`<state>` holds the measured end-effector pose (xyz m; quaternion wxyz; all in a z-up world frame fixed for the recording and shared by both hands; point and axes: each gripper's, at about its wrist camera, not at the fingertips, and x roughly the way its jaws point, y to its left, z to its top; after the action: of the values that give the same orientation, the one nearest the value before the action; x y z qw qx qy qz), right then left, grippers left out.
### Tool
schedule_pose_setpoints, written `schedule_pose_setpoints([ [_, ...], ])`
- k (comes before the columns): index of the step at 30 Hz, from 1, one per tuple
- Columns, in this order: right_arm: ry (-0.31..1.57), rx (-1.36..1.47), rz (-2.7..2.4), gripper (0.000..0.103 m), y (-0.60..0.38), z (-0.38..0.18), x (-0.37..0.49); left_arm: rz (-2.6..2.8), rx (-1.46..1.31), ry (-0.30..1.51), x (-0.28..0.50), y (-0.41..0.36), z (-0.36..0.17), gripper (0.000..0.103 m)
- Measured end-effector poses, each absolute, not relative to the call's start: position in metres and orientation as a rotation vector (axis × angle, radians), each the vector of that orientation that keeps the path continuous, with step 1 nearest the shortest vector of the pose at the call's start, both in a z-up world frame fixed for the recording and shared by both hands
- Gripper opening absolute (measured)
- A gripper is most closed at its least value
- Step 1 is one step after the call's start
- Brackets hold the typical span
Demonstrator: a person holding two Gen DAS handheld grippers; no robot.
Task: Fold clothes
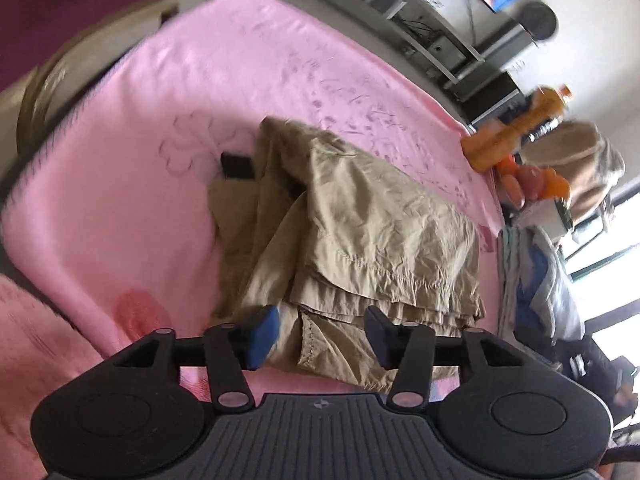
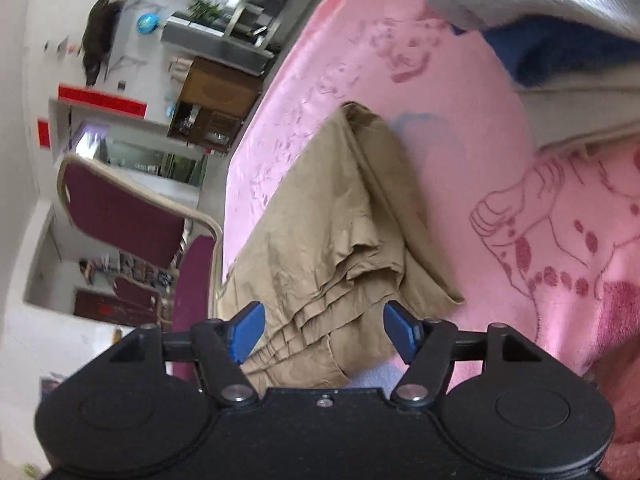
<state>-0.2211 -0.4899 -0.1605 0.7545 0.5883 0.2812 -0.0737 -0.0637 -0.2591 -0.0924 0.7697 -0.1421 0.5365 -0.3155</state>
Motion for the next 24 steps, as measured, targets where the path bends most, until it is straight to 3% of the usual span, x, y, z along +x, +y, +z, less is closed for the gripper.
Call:
schedule_pose_setpoints([
  [11, 0.622, 1.423, -0.265, 0.067, -0.500, -0.189, -0.193, -0.701, -0.261, 1.199, -0.059, -0.270, -0.098, 0.073],
  [16, 0.544, 1.493, -0.343, 0.066, -0.513, -0.199, -0.179, -0.674, -0.338, 1.182, -0.040, -0.276, -0.093, 0.073],
  [18, 0.505, 1.470, -0.332, 0.053, -0.511, -0.197, -0.177, -0.669, -0.390, 1.181, -0.033, -0.274, -0.093, 0.070],
  [19, 0.488, 1.459, -0.324, 0.042, -0.511, -0.197, -0.176, -0.671, -0.418, 1.180, -0.031, -0.272, -0.093, 0.069],
  [24, 0.481, 1.427, -0.258, 0.035, -0.512, -0.193, -0.168, -0.681, -0.464, 1.192, -0.023, -0.272, -0.098, 0.056],
])
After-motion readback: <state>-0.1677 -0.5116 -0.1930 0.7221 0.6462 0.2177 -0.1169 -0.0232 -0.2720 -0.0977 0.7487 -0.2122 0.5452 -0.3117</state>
